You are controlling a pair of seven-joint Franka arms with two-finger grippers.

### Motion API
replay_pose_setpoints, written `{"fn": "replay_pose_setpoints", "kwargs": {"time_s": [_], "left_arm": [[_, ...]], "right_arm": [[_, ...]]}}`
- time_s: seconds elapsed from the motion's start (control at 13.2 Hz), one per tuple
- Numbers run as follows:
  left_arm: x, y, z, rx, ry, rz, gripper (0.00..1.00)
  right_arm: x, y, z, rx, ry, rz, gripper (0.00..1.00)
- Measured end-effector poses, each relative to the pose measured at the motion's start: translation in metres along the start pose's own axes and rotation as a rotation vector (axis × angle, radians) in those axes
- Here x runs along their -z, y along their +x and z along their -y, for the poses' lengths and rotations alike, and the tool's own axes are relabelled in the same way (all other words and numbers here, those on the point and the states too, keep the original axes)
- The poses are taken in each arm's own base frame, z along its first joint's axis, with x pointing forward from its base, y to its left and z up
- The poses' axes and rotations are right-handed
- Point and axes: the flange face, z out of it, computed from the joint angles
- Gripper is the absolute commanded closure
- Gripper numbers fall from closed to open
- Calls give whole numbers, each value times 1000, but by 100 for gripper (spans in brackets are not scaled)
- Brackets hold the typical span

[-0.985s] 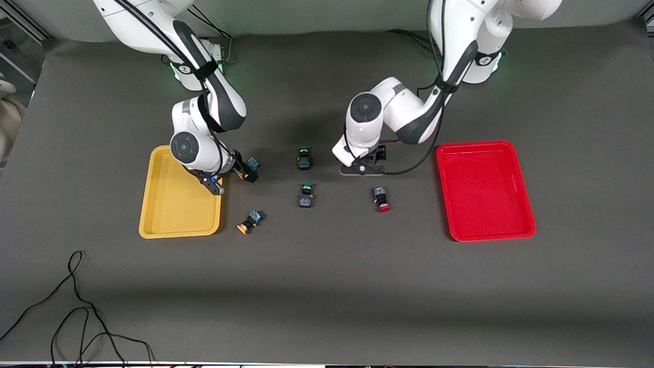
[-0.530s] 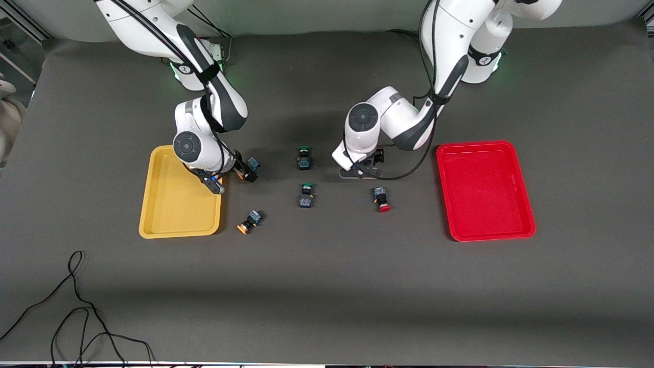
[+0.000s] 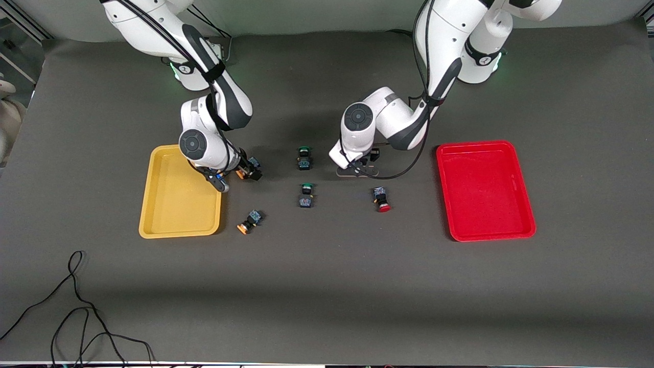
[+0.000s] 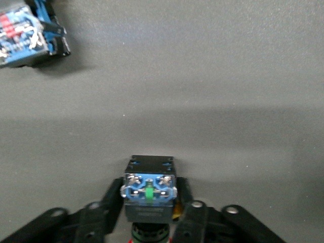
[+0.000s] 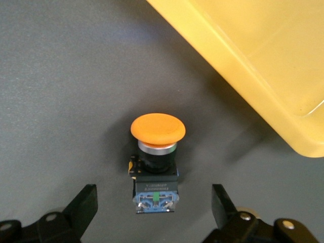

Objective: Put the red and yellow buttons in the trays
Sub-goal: 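Carry the red button into the red tray with the left gripper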

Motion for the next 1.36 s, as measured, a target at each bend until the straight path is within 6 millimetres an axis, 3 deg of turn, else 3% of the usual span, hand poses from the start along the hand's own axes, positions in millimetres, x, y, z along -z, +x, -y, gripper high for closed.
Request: {"fn": "replay_pose_setpoints", "kwargs": {"time_s": [0.15, 0.3, 0.45, 0.53, 0.68, 0.83, 0.98, 1.14, 1.21, 1.36], "left_arm": [[5, 5, 0, 15, -7, -8, 97], [25, 19, 10, 48, 2, -9, 97], [72, 41, 35, 100, 16, -13, 98], [98, 50, 52, 119, 21, -14, 98], [138, 68, 96, 133, 40, 9, 98], [161, 94, 161, 122, 42, 61, 98], [167, 120, 237, 97, 34, 105, 98], [159, 136, 304, 68, 15, 133, 97], [150, 141, 329, 54, 5, 144, 97], [122, 148, 351, 50, -16, 121, 97]], "right_arm": [[-4, 2, -1, -4, 12, -13, 3], [-8, 5, -2, -7, 17, -22, 30], [-11, 6, -2, -9, 16, -24, 58], [-12, 6, -2, -9, 15, -24, 70], [-11, 6, -2, -9, 16, -25, 80], [-9, 7, 0, -9, 21, -26, 84], [-1, 8, 3, -9, 36, -29, 84], [20, 5, 7, -6, 43, -12, 84], [38, 4, 8, -6, 43, 5, 85], [81, 4, 6, -8, 62, 32, 85]]}}
